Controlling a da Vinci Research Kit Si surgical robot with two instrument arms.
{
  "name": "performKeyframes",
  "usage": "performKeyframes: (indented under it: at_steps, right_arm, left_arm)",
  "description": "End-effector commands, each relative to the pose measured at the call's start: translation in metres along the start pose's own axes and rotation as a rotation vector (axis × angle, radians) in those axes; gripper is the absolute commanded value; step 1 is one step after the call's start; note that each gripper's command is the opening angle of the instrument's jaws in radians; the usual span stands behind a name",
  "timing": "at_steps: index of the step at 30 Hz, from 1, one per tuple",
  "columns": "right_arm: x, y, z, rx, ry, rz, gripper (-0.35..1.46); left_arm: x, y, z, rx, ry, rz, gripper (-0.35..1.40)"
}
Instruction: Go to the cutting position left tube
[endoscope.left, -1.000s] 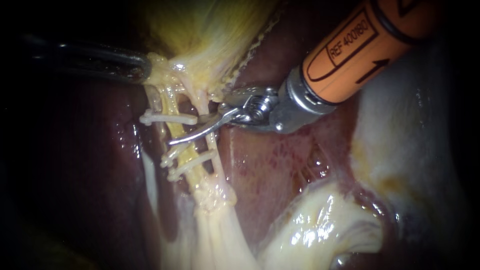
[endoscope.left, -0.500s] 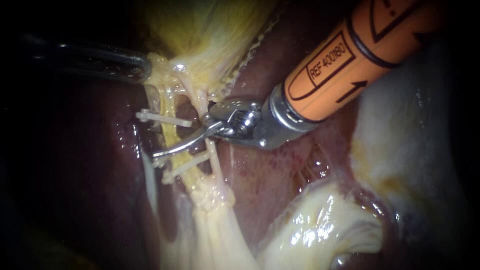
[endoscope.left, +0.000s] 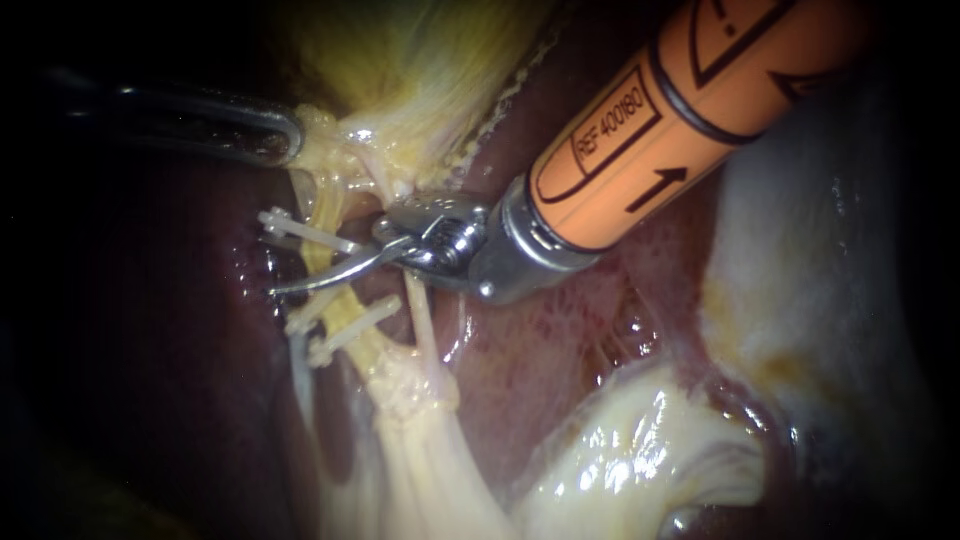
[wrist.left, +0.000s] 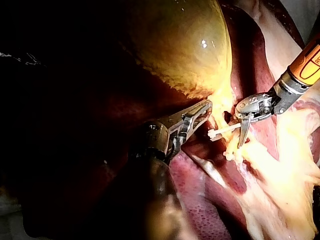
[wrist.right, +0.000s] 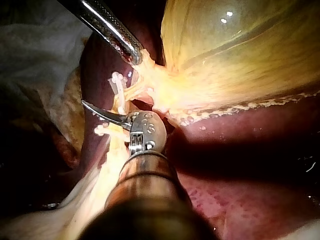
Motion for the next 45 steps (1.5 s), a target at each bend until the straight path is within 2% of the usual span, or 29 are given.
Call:
performKeyframes:
  at_steps: [1, 6, 13, 19, 25, 30, 35, 40, 43, 45]
  right_arm:
    - [0.0, 0.0001, 0.0002, -0.008, 0.01, 0.006, 1.32]
    - [-0.0001, 0.0002, 0.0008, -0.021, 0.036, -0.061, 1.36]
    - [-0.0002, -0.0004, 0.0011, -0.02, 0.035, -0.109, 1.34]
    - [0.0002, -0.0026, 0.0006, 0.02, 0.027, -0.123, 1.34]
    - [0.002, -0.0053, 0.0, 0.094, 0.063, -0.114, 1.32]
    - [0.0027, -0.0063, 0.0, 0.136, 0.073, -0.113, 1.31]
    - [0.0025, -0.0063, -0.0001, 0.171, 0.054, -0.117, 1.29]
    - [0.0021, -0.0062, -0.0003, 0.174, 0.042, -0.048, 1.29]
    - [0.0016, -0.0062, -0.0014, 0.147, -0.022, -0.043, 1.29]
    - [0.0014, -0.0059, -0.0023, 0.137, -0.044, -0.044, 1.29]
  left_arm:
    - [0.0, 0.0, 0.0, 0.0, 0.0, -0.001, -0.35]
    - [0.0, 0.0, 0.0, 0.0, 0.0, -0.001, -0.35]
    - [0.0, 0.0, 0.0, 0.0, 0.0, -0.001, -0.35]
    - [0.0001, 0.0, -0.0003, 0.001, 0.0, -0.001, -0.35]
    - [0.0001, 0.0001, -0.0003, 0.002, 0.0, -0.001, -0.35]
    - [0.0001, 0.0001, -0.0003, 0.002, 0.0, -0.001, -0.35]
    - [0.0001, 0.0001, -0.0004, 0.002, 0.001, -0.001, -0.35]
    - [0.0001, 0.0002, -0.0004, 0.003, 0.001, -0.001, -0.35]
    - [0.0002, 0.0002, -0.0004, 0.003, 0.001, 0.0, -0.35]
    - [0.0002, 0.0002, -0.0005, 0.003, 0.001, 0.0, -0.35]
